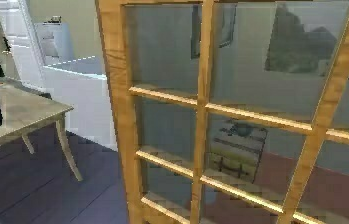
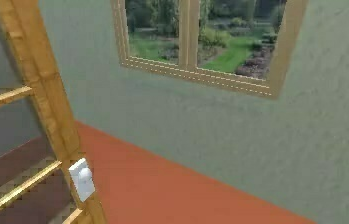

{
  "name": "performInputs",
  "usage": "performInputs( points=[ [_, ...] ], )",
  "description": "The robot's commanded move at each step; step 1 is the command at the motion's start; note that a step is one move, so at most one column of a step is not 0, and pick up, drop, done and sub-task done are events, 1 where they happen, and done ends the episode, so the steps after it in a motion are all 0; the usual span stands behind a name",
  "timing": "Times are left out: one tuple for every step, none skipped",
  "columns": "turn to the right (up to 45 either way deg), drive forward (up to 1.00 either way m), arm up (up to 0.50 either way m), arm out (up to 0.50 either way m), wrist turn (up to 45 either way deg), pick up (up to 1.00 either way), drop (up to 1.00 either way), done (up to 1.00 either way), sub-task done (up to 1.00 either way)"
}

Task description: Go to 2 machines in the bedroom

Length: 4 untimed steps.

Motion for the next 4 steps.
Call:
performInputs(
  points=[
    [-45.0,0.00,0.00,0.00,0.0,0.00,0.00,0.00,0.00],
    [-45.0,0.00,0.00,0.00,0.0,0.00,0.00,0.00,0.00],
    [-6.0,0.00,0.00,0.00,0.0,0.00,0.00,0.00,0.00],
    [0.0,1.00,0.00,0.00,0.0,0.00,0.00,0.00,0.00]
  ],
)
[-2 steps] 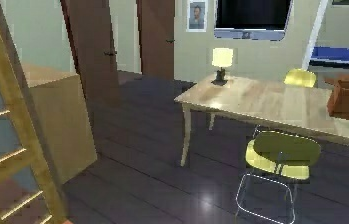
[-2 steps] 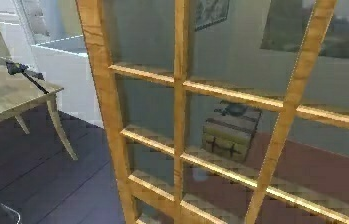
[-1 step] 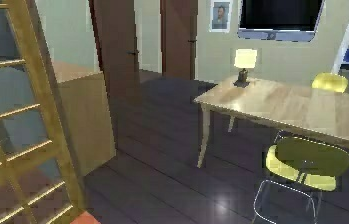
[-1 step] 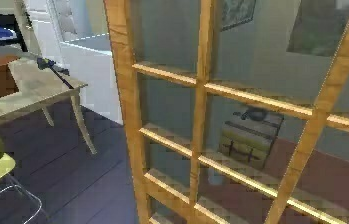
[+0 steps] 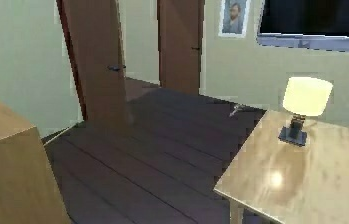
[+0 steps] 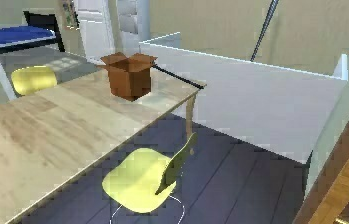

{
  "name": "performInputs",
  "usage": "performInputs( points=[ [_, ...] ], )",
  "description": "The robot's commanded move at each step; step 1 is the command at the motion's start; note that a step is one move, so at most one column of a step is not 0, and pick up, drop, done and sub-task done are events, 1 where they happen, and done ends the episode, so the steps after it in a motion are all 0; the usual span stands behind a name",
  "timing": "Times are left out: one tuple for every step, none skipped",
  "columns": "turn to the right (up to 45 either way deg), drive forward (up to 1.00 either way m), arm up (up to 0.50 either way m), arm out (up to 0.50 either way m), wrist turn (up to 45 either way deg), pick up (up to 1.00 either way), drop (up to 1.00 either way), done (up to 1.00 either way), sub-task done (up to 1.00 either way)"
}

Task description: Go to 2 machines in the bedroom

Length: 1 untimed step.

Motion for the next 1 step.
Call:
performInputs(
  points=[
    [-3.0,0.00,0.00,0.00,0.0,0.00,0.00,0.00,0.00]
  ],
)
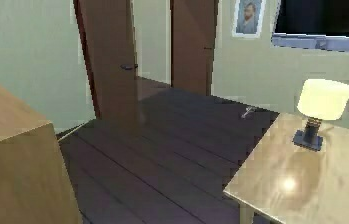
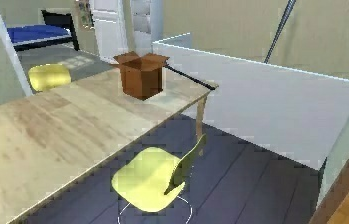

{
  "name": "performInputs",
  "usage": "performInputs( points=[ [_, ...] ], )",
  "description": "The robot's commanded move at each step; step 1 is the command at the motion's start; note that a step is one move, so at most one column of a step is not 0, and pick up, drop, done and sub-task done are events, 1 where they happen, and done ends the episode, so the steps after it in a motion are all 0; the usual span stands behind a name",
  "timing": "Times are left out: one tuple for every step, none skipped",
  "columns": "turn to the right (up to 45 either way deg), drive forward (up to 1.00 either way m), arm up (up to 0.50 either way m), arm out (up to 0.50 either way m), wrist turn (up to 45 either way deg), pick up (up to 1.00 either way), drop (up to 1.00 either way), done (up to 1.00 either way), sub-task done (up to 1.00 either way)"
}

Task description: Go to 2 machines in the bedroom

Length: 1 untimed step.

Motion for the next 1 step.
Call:
performInputs(
  points=[
    [0.0,0.70,0.00,0.00,0.0,0.00,0.00,0.00,0.00]
  ],
)
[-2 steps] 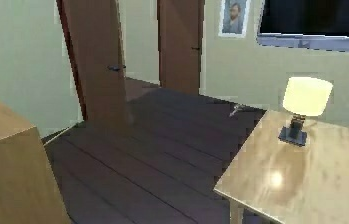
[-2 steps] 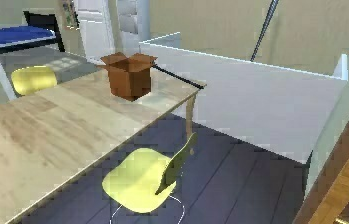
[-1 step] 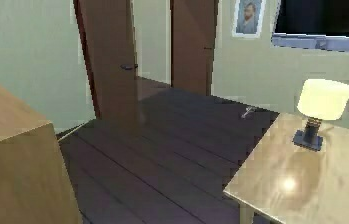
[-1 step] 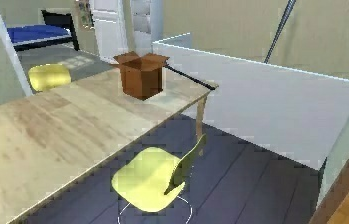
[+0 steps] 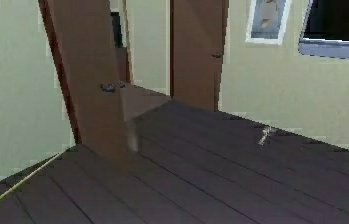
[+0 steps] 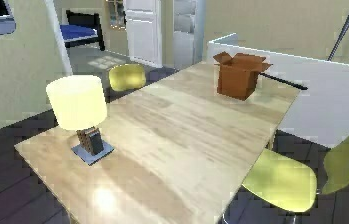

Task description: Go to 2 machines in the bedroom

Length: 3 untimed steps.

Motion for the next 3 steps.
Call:
performInputs(
  points=[
    [0.0,0.55,0.00,0.00,0.0,0.00,0.00,0.00,0.00],
    [45.0,0.00,0.00,0.00,0.0,0.00,0.00,0.00,0.00],
    [9.0,0.00,0.00,0.00,0.0,0.00,0.00,0.00,0.00]
  ],
)
